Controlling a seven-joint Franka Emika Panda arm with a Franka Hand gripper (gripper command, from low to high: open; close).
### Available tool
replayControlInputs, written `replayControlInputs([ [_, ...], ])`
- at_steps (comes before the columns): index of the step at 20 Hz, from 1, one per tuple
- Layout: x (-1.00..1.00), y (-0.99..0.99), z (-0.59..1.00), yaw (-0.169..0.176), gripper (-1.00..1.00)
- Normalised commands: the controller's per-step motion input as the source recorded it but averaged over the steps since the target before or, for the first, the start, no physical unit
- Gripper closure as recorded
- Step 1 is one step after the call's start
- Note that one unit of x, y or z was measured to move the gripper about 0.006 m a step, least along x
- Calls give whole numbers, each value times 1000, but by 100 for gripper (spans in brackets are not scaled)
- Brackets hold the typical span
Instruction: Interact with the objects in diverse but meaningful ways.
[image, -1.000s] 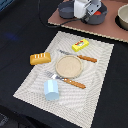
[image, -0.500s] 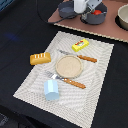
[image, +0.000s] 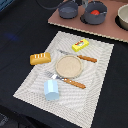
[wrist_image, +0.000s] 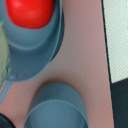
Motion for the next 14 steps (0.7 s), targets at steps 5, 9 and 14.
replayControlInputs([
  [5, 311, -659, 313, -10, -100],
  [9, 283, -698, 181, 0, -100],
  [14, 286, -709, 151, 0, -100],
])
